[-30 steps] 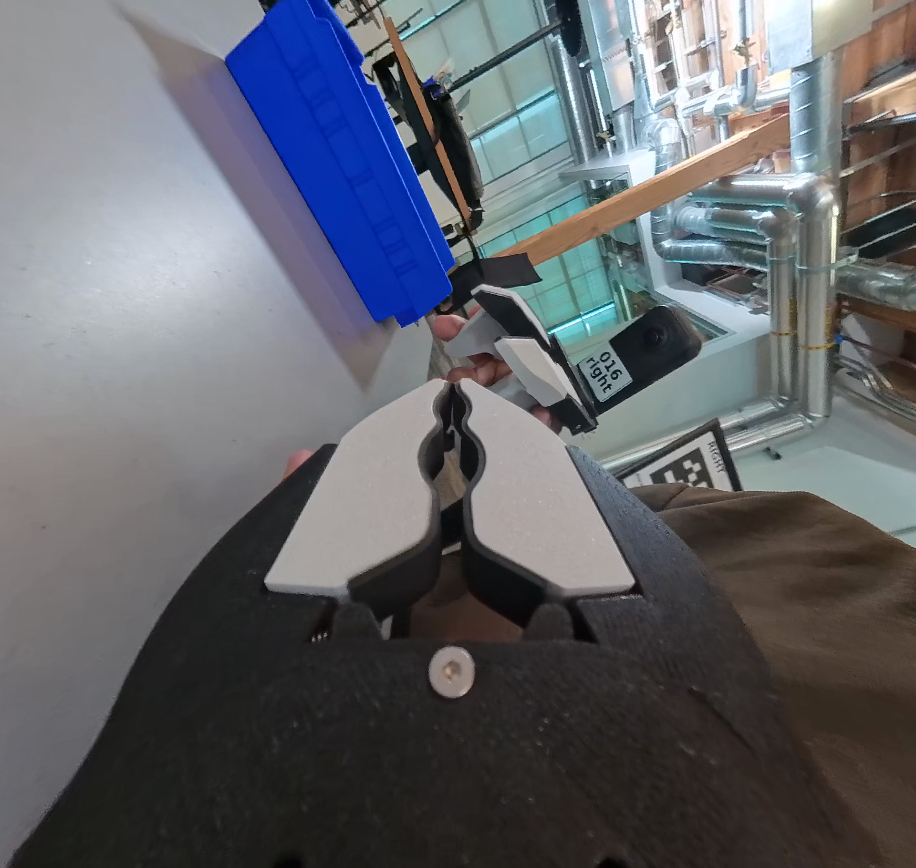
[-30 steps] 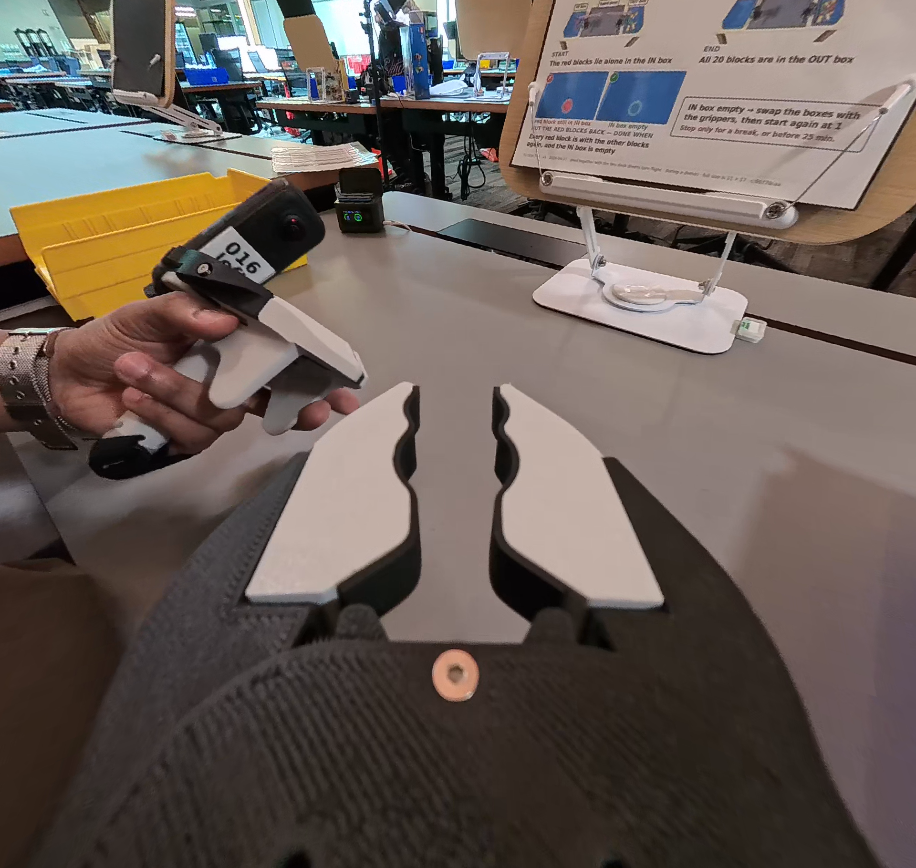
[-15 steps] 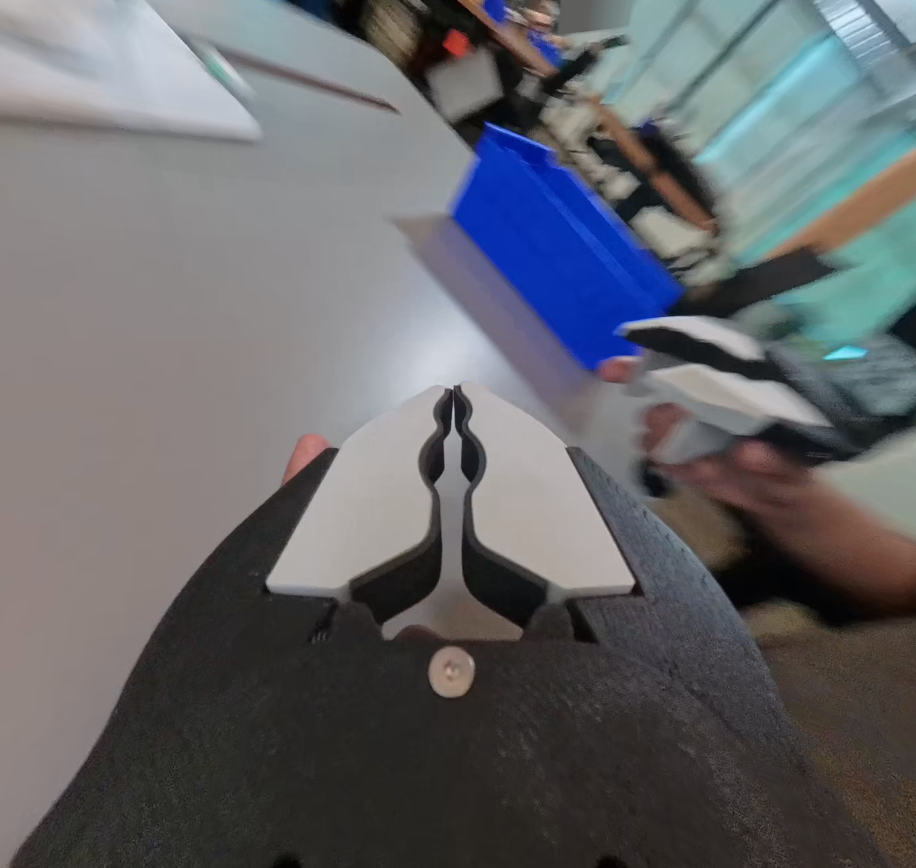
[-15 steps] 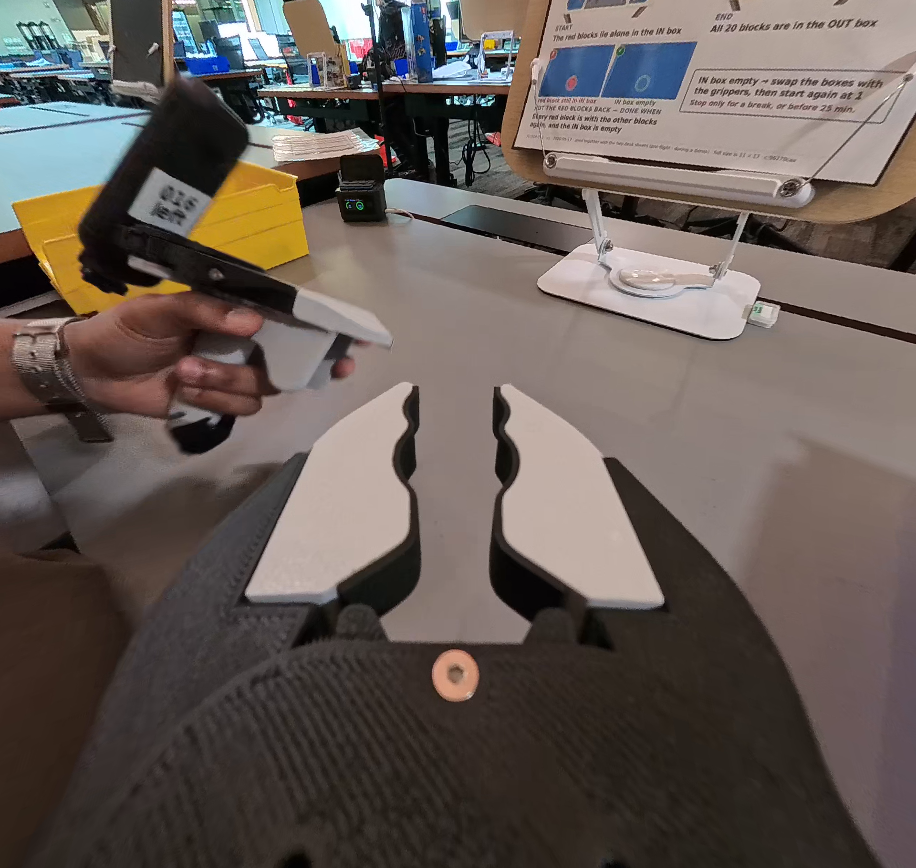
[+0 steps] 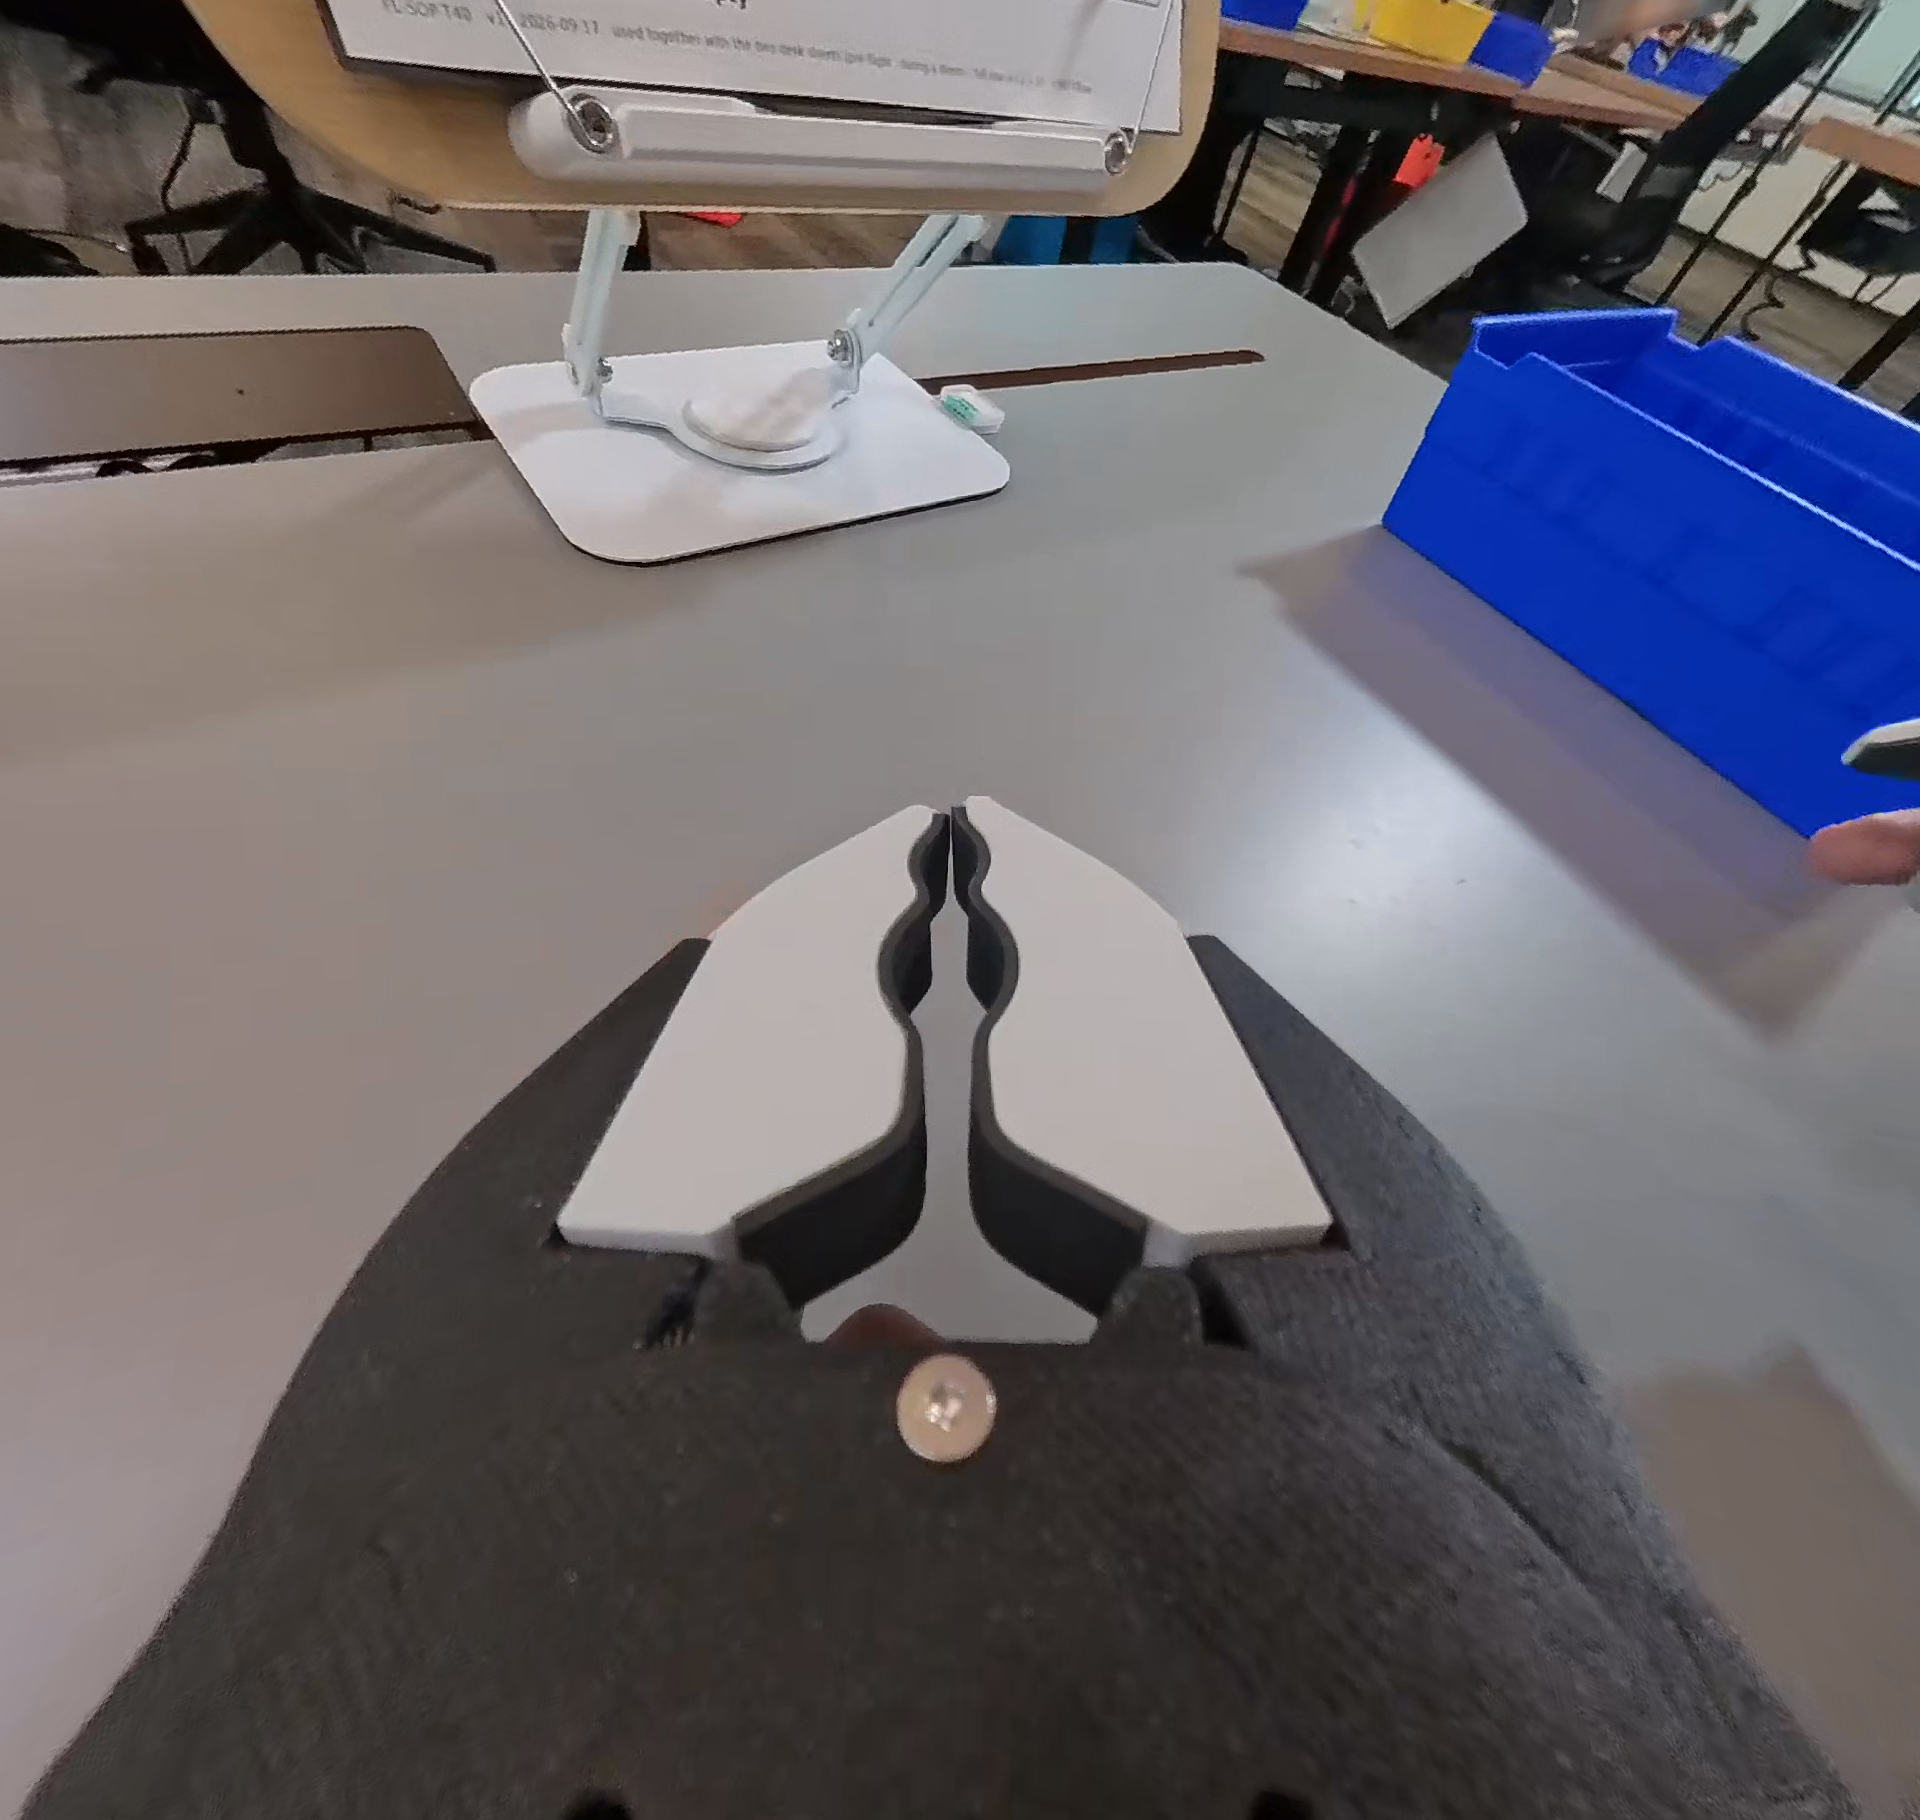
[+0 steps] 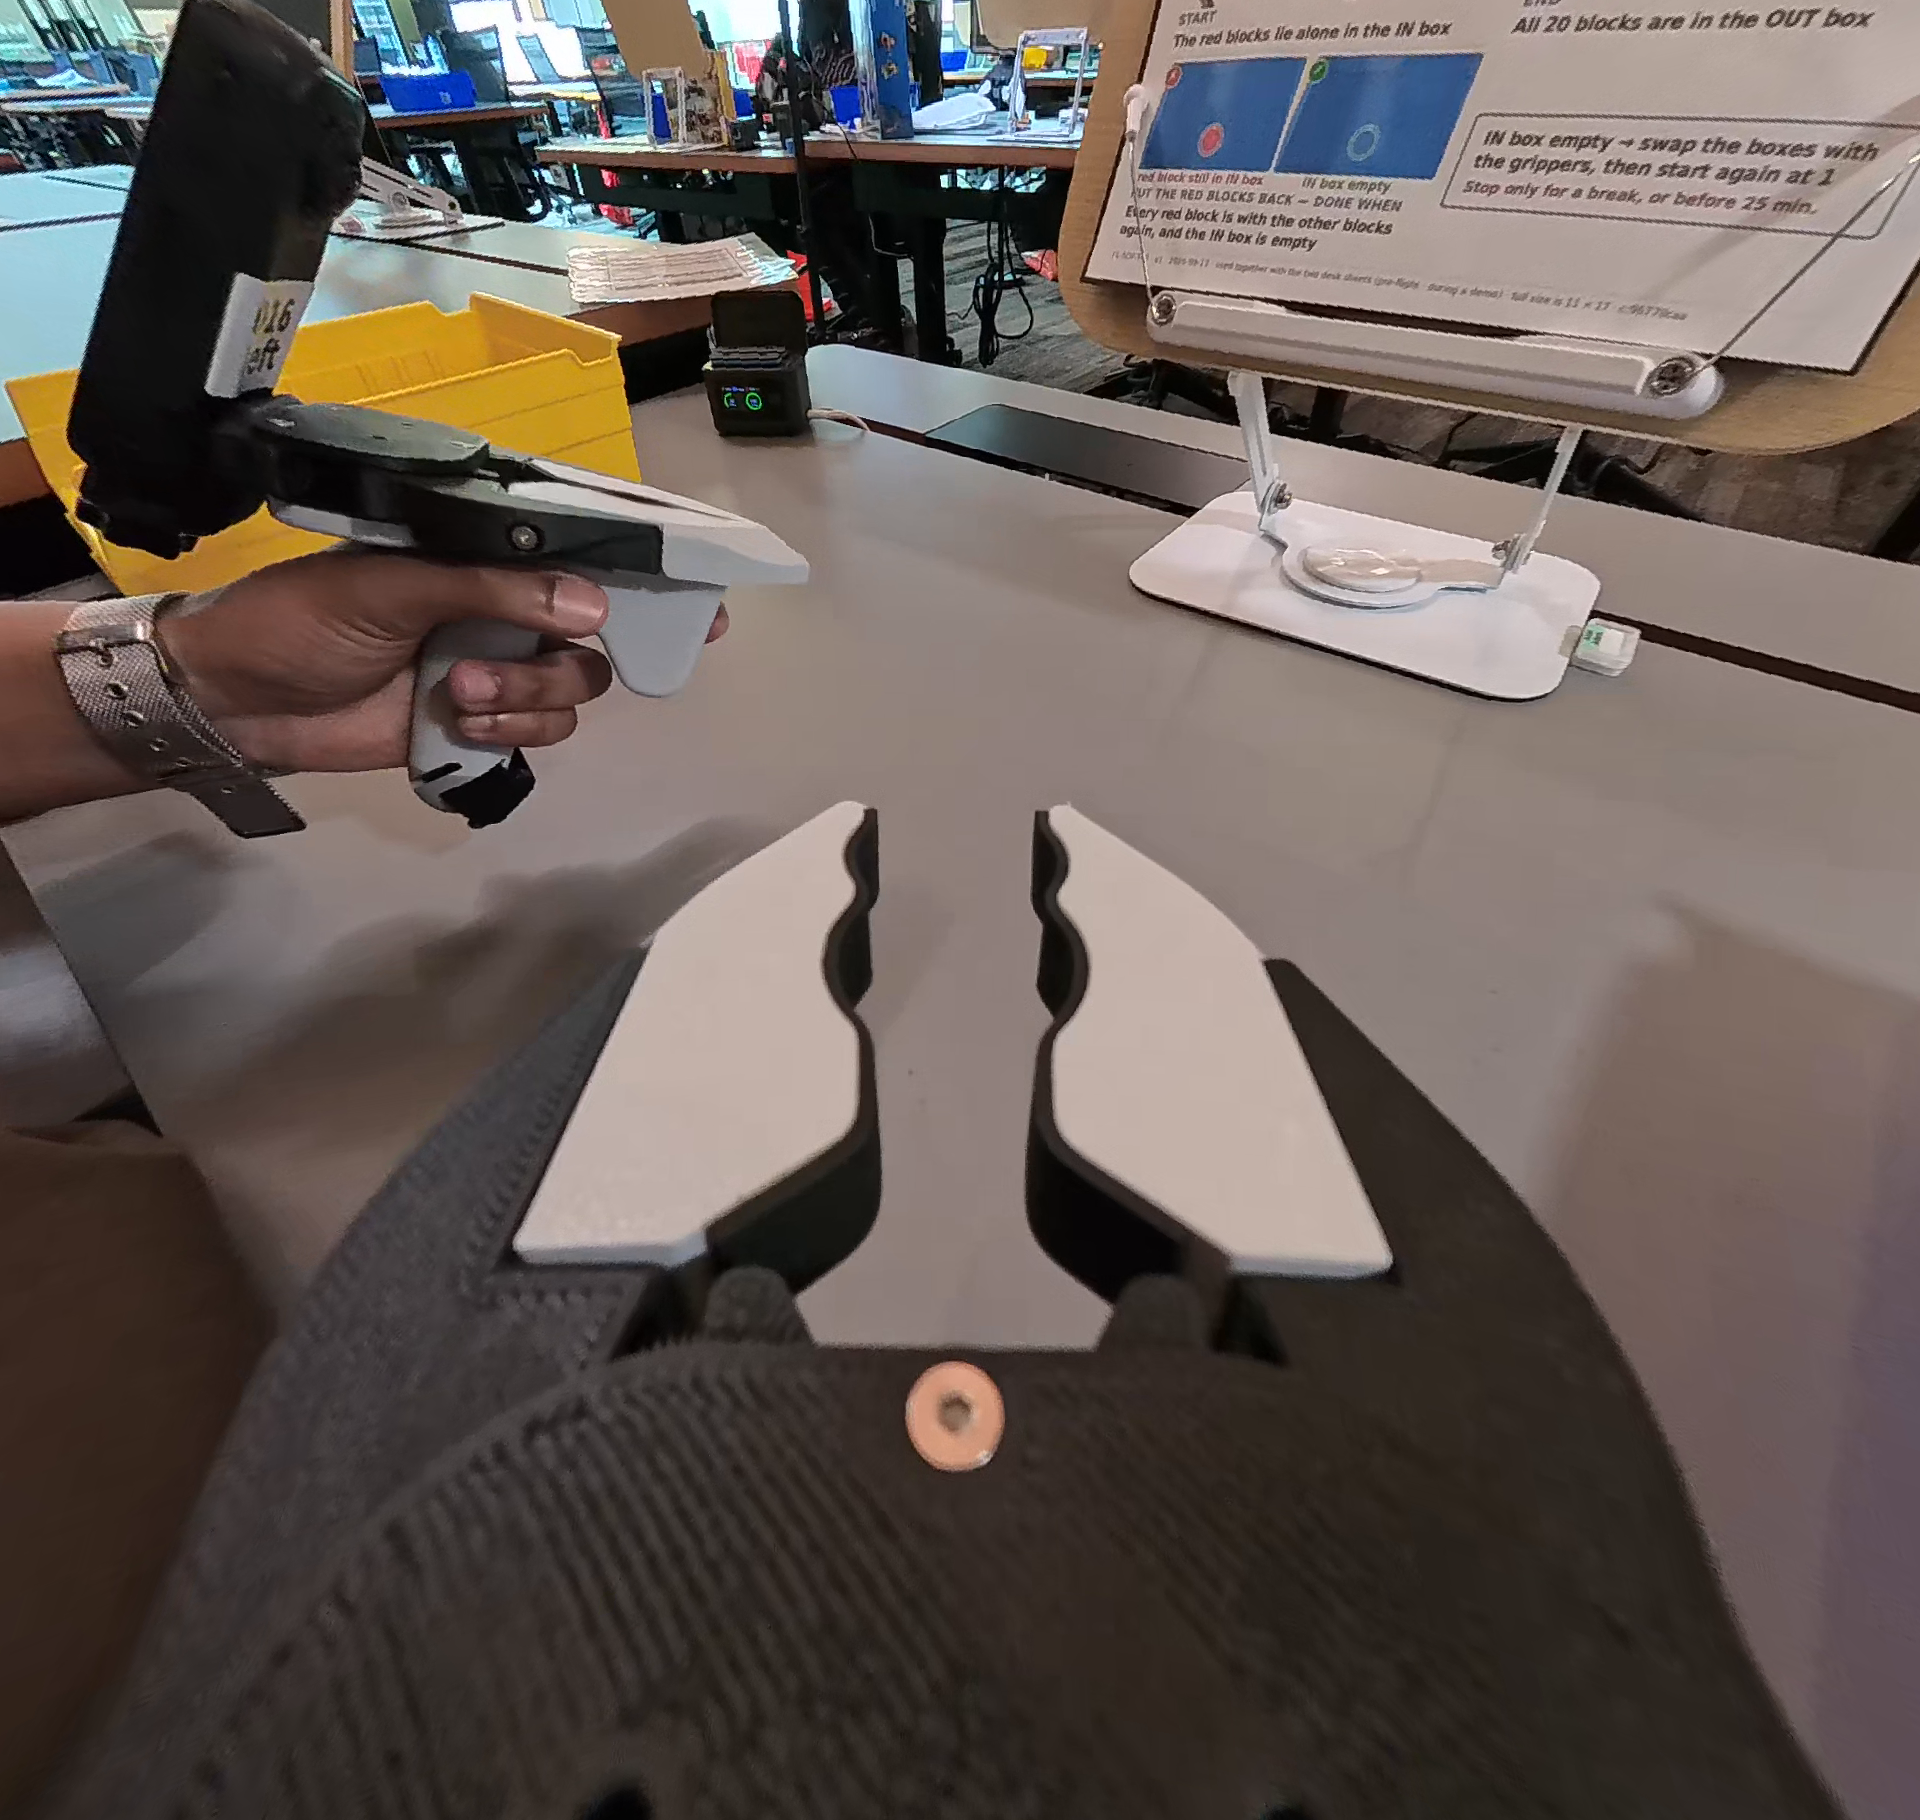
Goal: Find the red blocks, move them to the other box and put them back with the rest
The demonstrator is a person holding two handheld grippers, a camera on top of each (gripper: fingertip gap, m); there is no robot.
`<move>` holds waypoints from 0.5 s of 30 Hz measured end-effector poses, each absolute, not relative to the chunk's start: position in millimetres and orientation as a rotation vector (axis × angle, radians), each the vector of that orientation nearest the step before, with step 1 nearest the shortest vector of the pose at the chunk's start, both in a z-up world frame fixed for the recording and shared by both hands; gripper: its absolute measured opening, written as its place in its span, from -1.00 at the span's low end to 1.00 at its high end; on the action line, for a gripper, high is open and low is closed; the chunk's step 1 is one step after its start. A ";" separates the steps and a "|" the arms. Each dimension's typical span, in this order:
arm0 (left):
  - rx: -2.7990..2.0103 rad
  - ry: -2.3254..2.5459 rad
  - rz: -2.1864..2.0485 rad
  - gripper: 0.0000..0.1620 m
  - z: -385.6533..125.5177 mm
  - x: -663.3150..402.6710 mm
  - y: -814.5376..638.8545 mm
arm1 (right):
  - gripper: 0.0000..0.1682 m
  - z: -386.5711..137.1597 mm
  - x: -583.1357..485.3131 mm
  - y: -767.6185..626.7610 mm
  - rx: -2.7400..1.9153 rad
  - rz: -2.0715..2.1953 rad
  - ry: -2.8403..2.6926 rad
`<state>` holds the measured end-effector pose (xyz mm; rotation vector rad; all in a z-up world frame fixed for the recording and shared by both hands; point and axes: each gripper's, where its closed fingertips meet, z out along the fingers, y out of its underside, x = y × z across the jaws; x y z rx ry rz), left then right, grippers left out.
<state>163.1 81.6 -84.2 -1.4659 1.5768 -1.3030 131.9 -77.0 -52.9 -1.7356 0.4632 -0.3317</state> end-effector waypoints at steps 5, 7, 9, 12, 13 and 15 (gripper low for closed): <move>-1.406 1.619 -1.257 -0.96 -85.7 161.6 76.0 | -0.66 -54.8 132.6 -77.4 -1.744 -0.335 0.464; -1.395 1.640 -1.247 -0.93 -87.6 161.3 73.1 | -0.66 -54.7 133.3 -78.2 -1.741 -0.335 0.468; -1.392 1.658 -1.245 -0.87 -89.5 161.2 70.4 | -0.66 -54.1 134.2 -79.0 -1.734 -0.328 0.477; -1.392 1.677 -1.240 -0.80 -91.6 161.3 68.4 | -0.65 -53.4 135.3 -80.4 -1.724 -0.313 0.492; -1.393 1.682 -1.239 -0.79 -92.3 161.2 67.9 | -0.65 -53.1 135.7 -81.0 -1.722 -0.309 0.496; -1.397 1.689 -1.239 -0.77 -93.2 160.8 67.2 | -0.64 -49.6 138.1 -84.1 -1.710 -0.319 0.501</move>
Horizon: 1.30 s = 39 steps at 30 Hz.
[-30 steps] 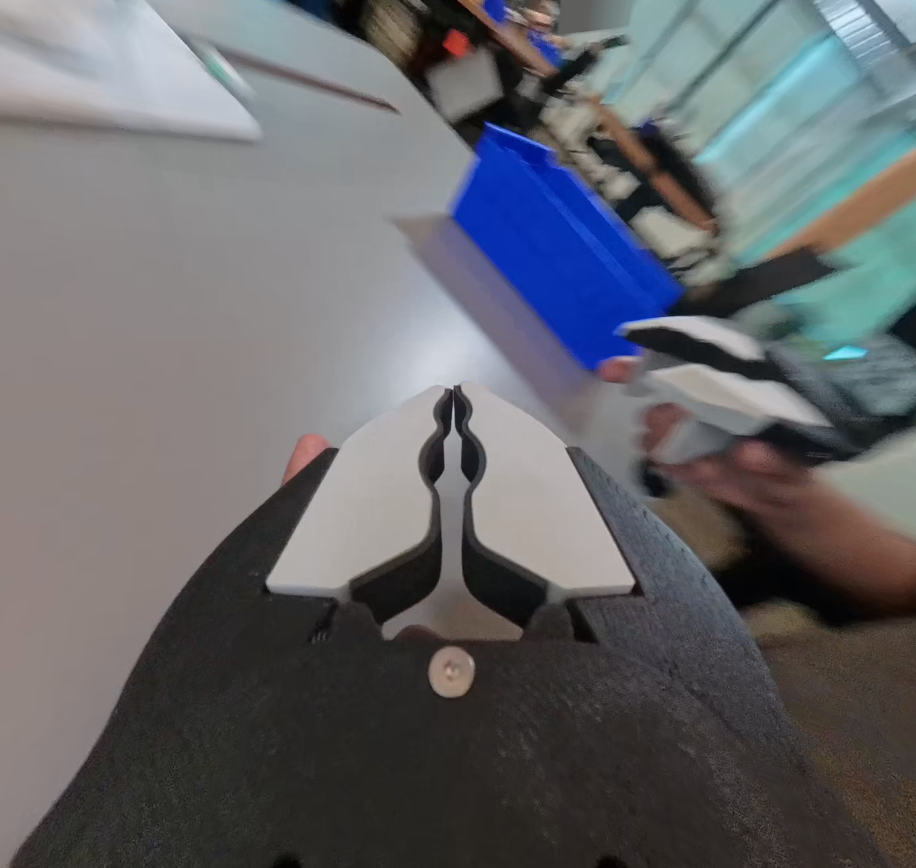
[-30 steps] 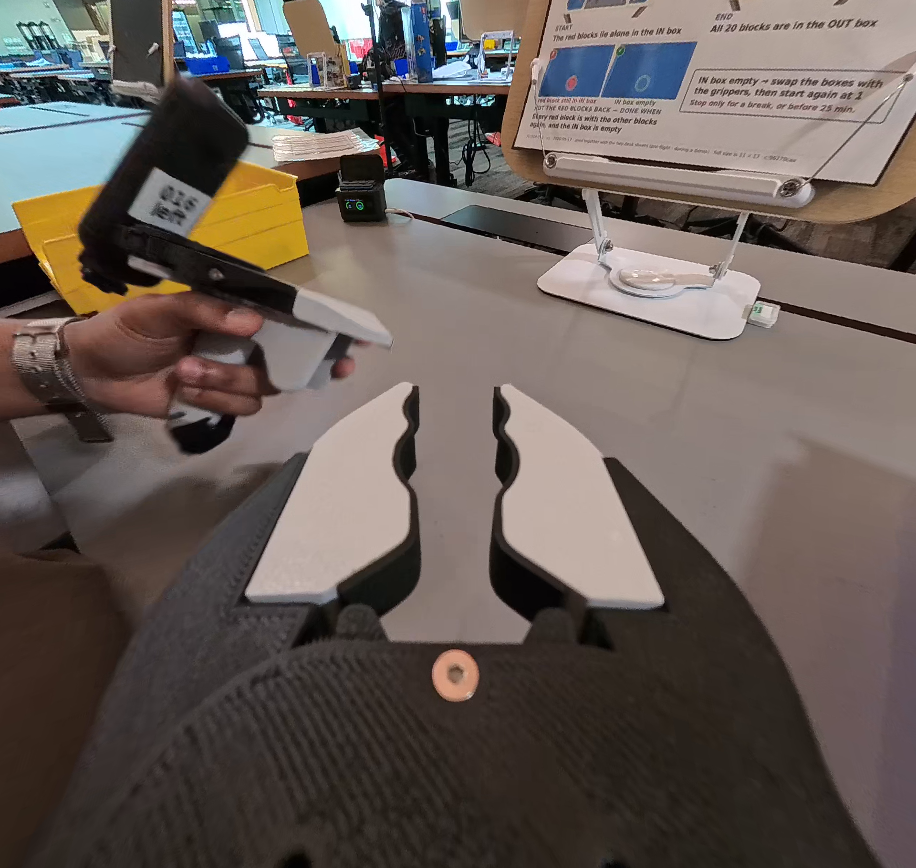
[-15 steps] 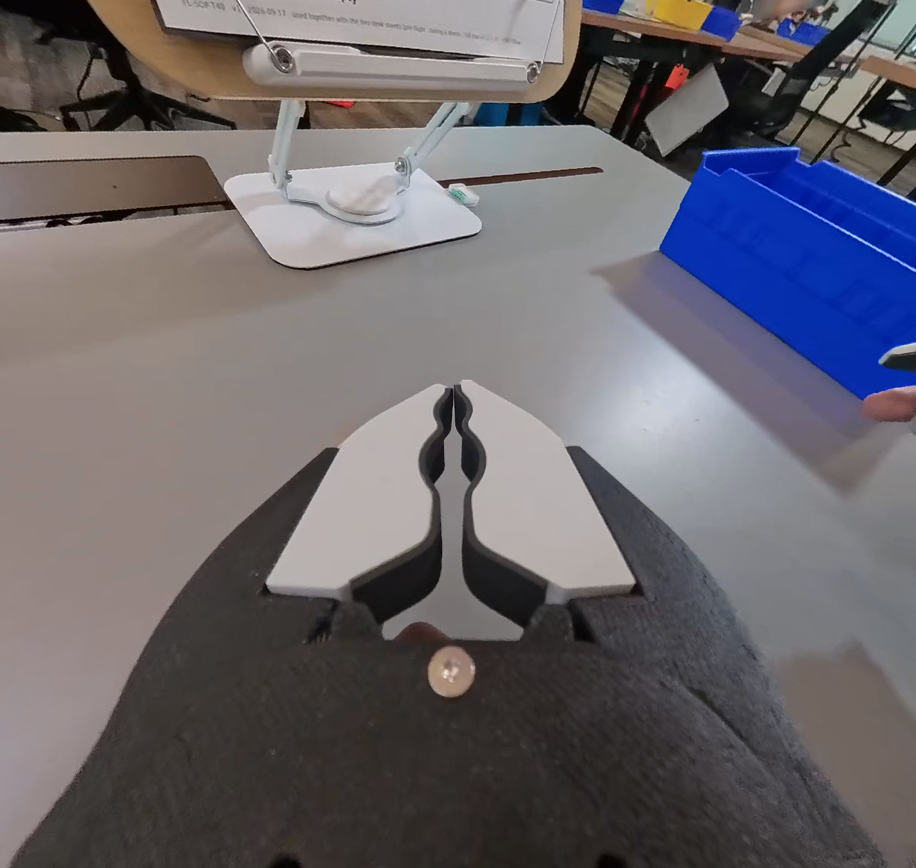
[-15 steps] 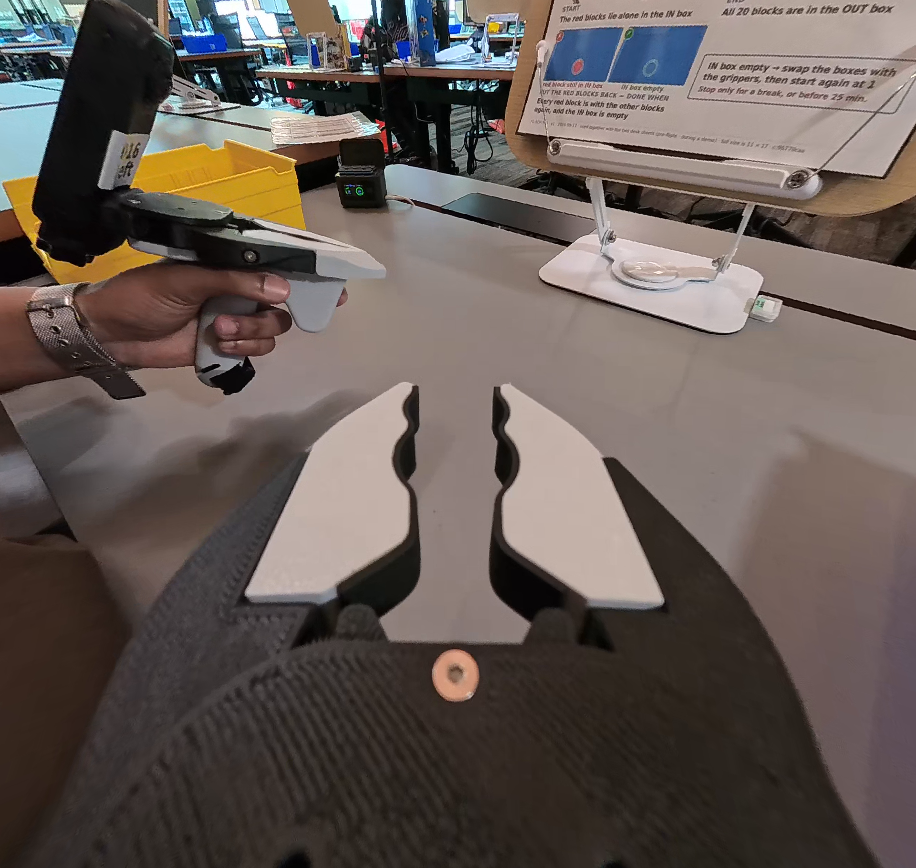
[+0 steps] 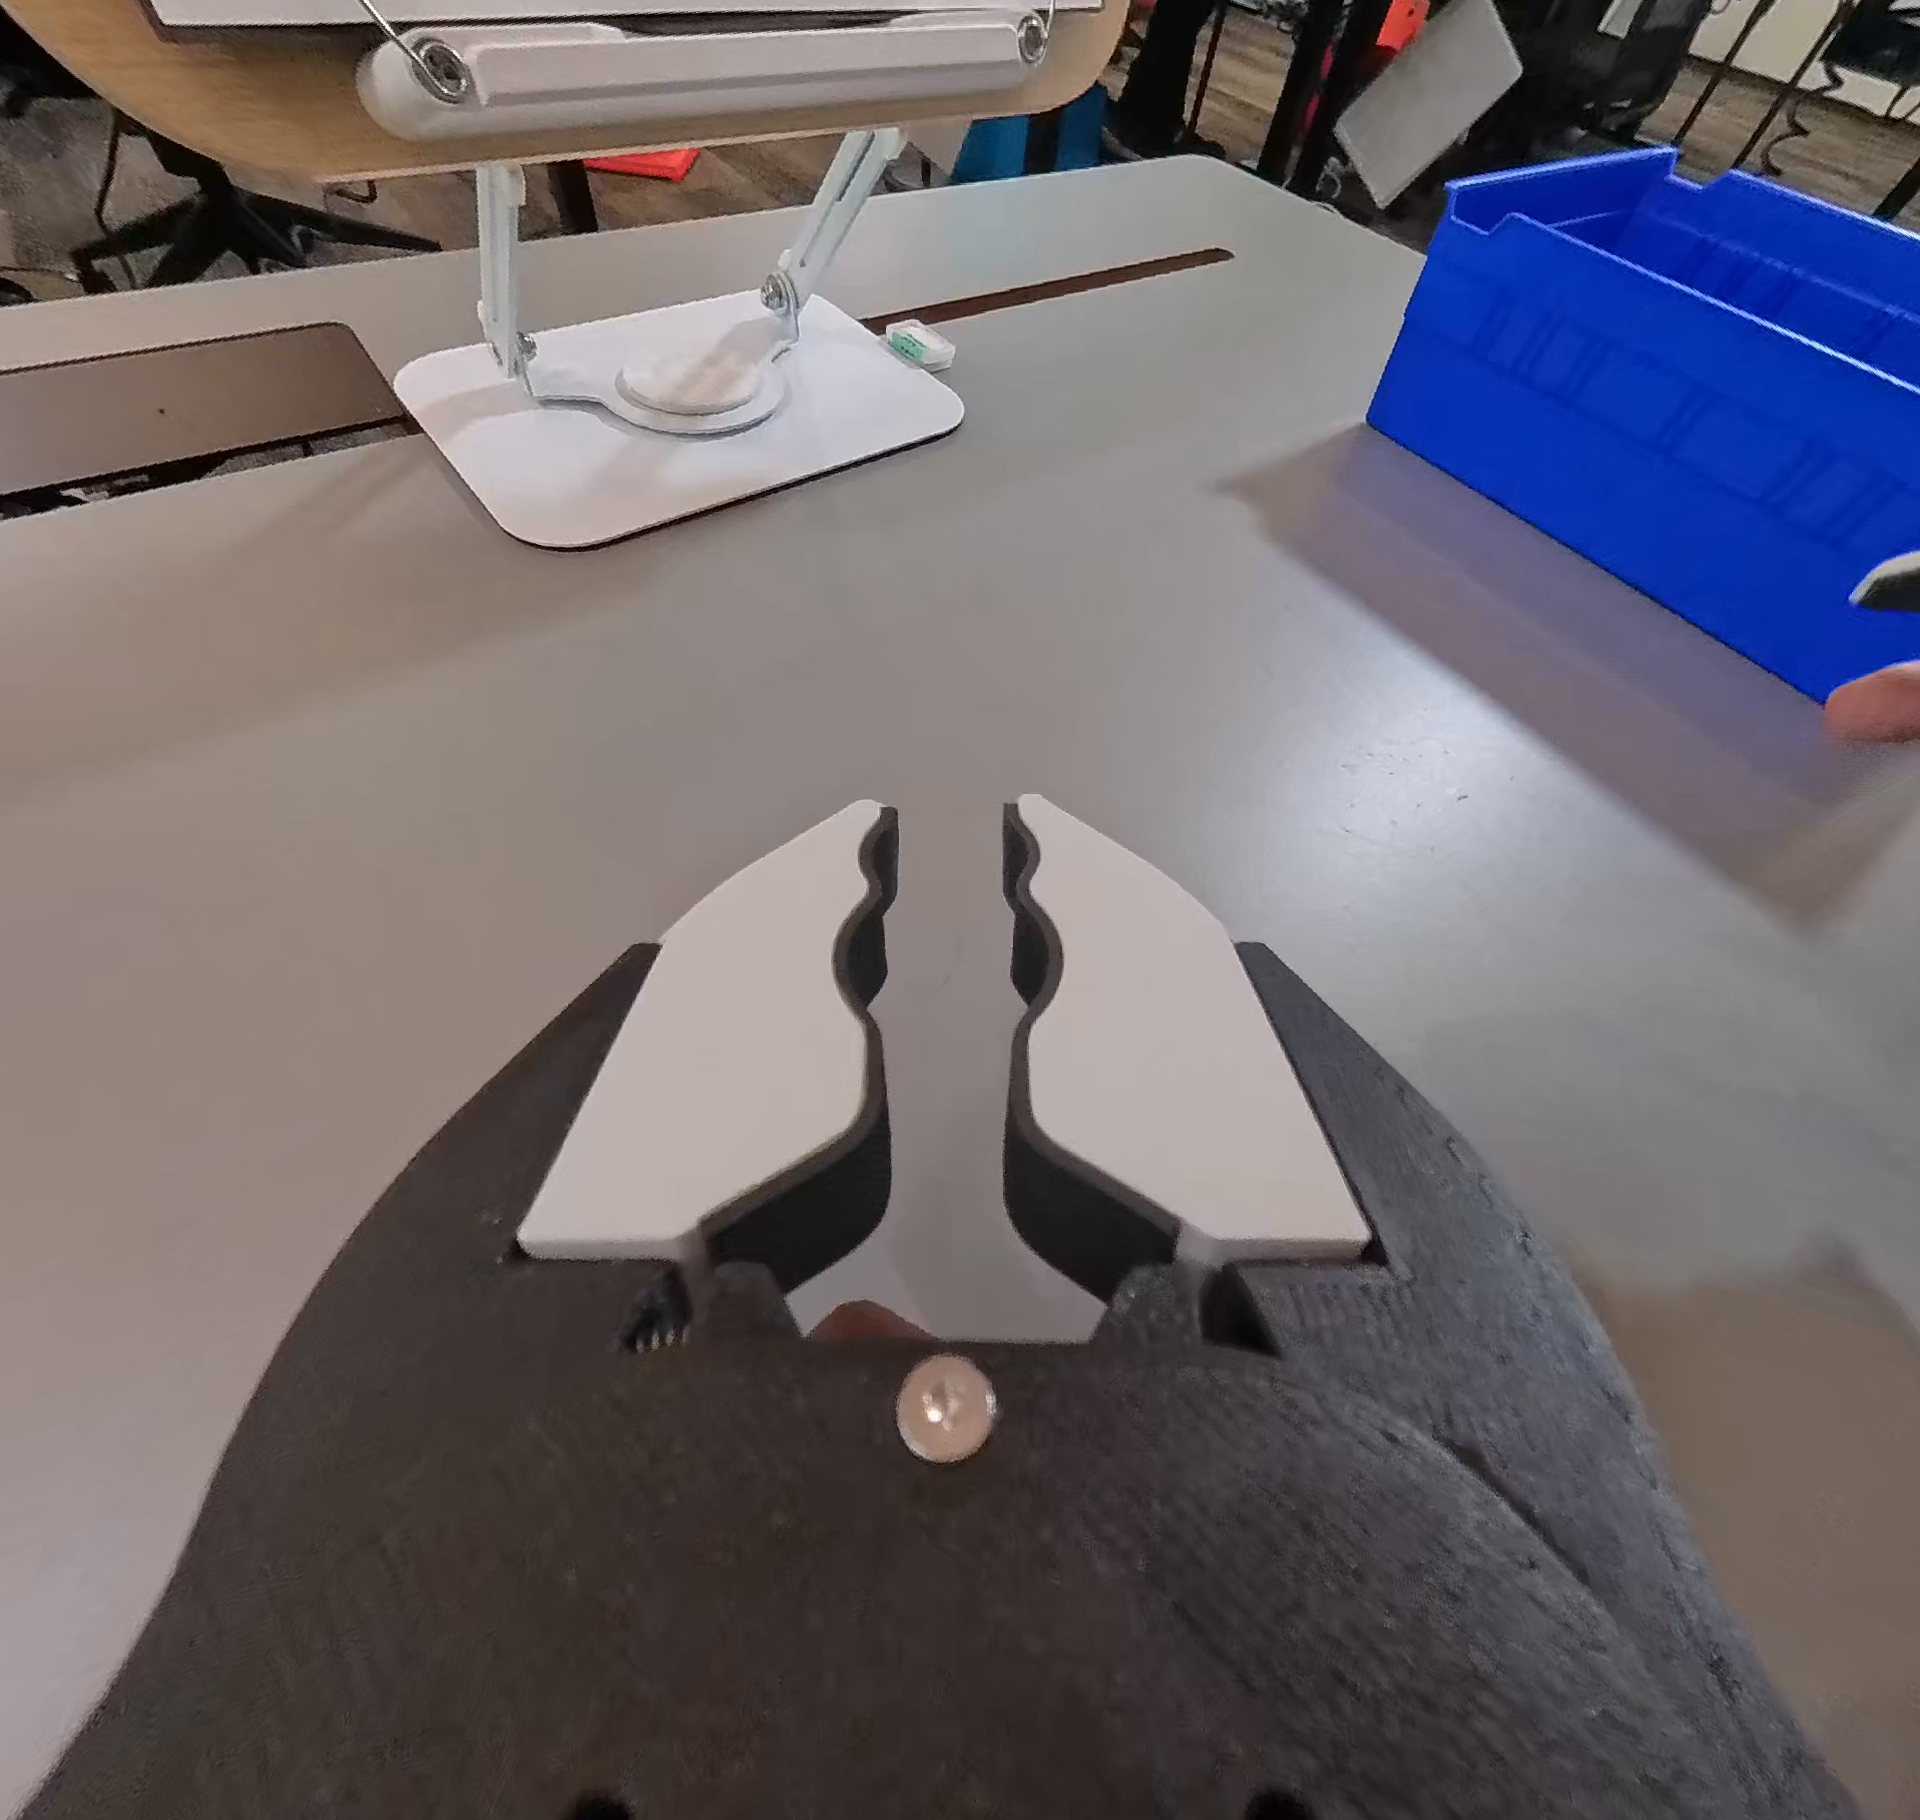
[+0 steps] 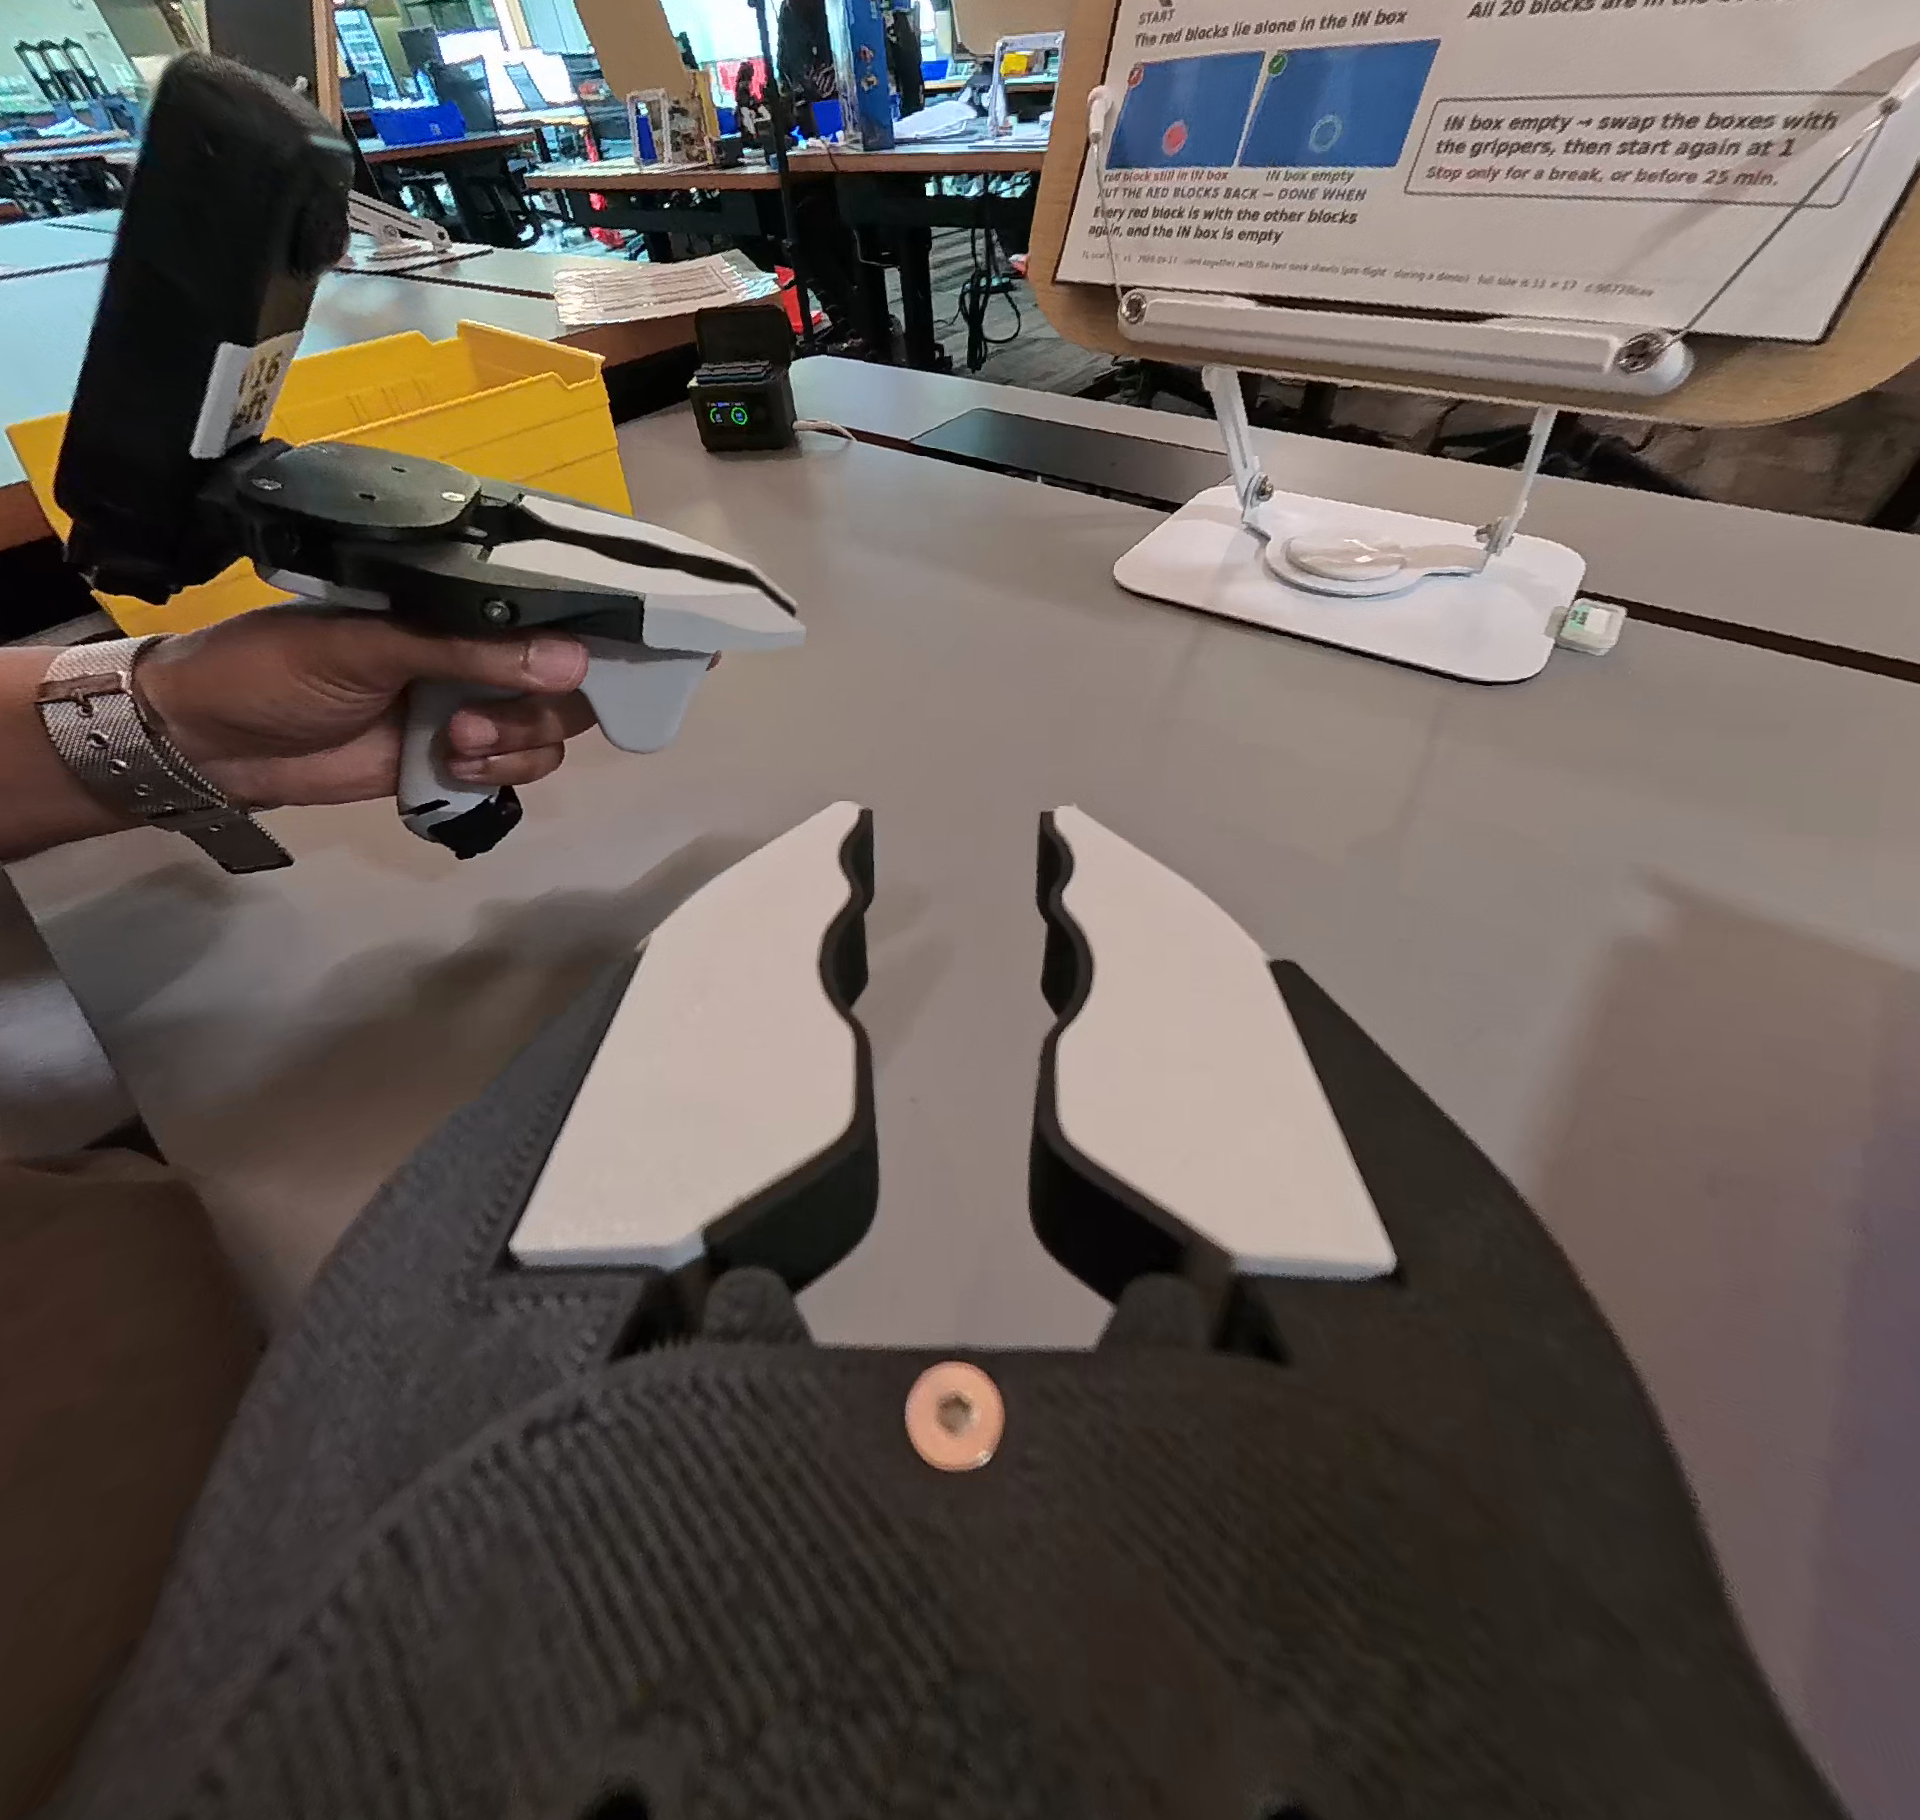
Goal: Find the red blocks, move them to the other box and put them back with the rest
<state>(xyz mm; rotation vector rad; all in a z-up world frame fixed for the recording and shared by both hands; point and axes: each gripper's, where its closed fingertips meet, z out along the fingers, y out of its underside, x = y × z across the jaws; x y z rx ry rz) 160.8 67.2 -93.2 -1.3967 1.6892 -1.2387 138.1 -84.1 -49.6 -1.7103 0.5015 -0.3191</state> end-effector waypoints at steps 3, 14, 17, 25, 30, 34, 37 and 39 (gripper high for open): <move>-1.398 1.699 -1.244 -0.75 -93.7 159.6 65.5 | -0.62 -31.6 147.1 -96.7 -1.644 -0.360 0.518; -1.397 1.768 -1.263 -0.74 -99.4 155.0 52.1 | -0.55 51.7 242.9 -369.4 -1.233 -1.180 1.006; -1.399 1.791 -1.272 -0.73 -101.0 154.4 46.4 | -0.53 22.3 252.9 -452.1 -1.101 -1.267 1.227; -1.388 1.810 -1.267 -0.73 -102.2 152.9 42.8 | -0.23 -80.3 283.9 -518.2 -1.440 -1.146 1.542; -1.435 1.797 -1.286 -0.74 -103.4 151.8 45.2 | -0.15 -109.3 301.3 -529.9 -1.547 -0.777 1.589; -1.456 1.767 -1.260 -0.75 -103.3 151.7 51.4 | -0.13 -105.7 312.6 -524.0 -1.668 -0.394 1.515; -1.463 1.762 -1.257 -0.75 -103.3 152.0 50.2 | -0.23 -105.9 315.2 -508.6 -1.885 -0.264 1.406; -1.464 1.776 -1.244 -0.75 -106.6 152.9 47.4 | -0.29 -117.1 320.3 -504.3 -2.061 -0.298 1.381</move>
